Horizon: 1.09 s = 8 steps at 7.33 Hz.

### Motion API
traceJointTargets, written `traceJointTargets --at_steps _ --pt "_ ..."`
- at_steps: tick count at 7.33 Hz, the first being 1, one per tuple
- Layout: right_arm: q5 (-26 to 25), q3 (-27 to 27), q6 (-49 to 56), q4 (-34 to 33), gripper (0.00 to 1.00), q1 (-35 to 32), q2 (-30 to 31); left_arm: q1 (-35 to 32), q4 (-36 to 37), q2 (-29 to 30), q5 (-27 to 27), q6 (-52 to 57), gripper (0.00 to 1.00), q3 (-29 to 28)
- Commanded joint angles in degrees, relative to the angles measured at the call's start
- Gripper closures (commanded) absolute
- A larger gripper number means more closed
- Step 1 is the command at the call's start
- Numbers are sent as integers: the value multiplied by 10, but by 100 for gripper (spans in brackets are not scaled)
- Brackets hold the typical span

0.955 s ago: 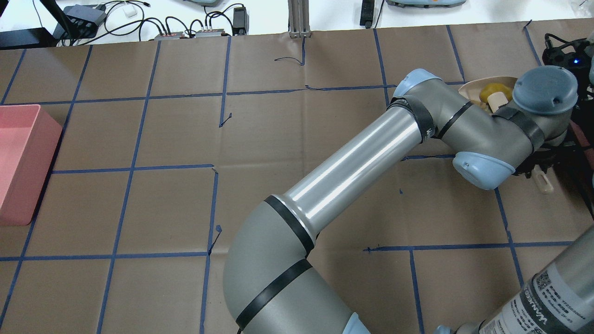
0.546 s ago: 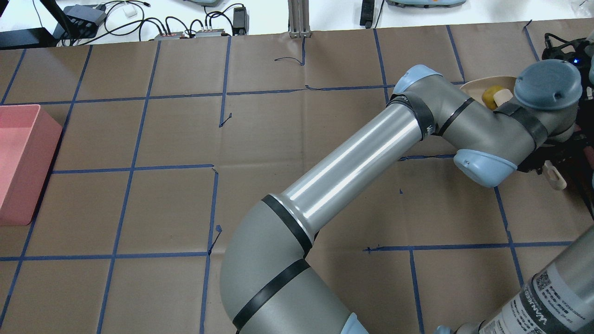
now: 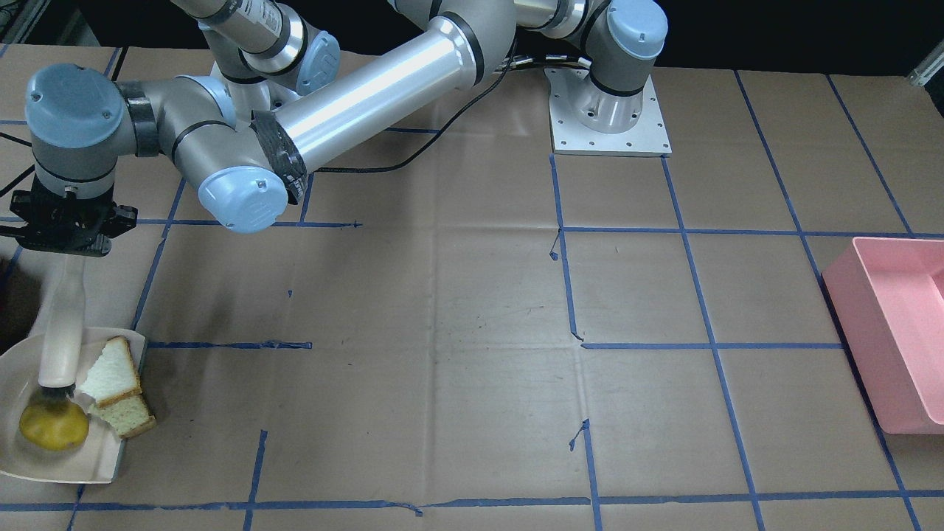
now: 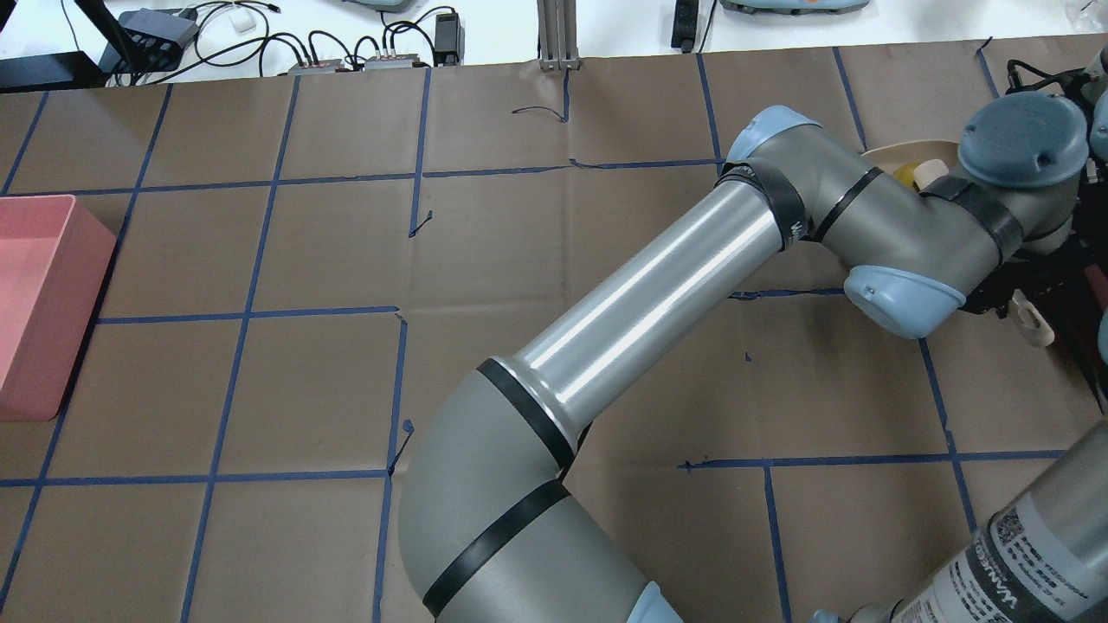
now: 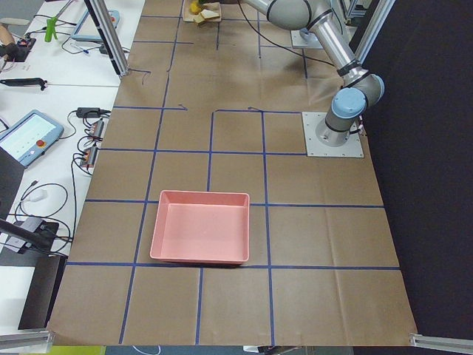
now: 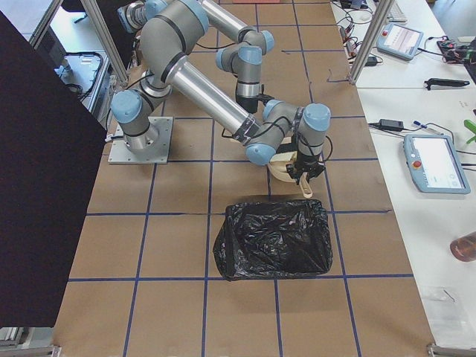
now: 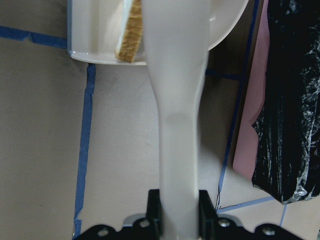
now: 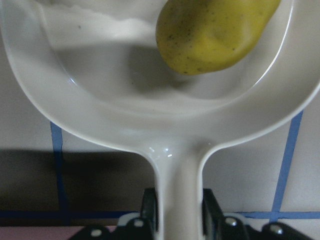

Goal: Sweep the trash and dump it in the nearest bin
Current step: 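Sweep the potato into the dustpan with the brush in the left gripper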

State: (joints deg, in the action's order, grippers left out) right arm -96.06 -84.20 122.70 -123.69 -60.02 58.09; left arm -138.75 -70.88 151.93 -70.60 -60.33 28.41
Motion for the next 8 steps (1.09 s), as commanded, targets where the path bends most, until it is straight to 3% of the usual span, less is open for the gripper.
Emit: traceJointTargets --at_steps 1,2,5,8 --pt "1 0 0 0 98 -1 0 8 -87 -25 -119 73 100 23" --pt "1 0 -1 1 98 -1 -1 9 -105 -24 -156 71 100 26" --pt "16 0 -4 3 98 -1 -1 23 -128 -2 -157 67 100 10" --pt "28 0 -6 3 98 0 -8 29 -210 61 -150 72 100 -96"
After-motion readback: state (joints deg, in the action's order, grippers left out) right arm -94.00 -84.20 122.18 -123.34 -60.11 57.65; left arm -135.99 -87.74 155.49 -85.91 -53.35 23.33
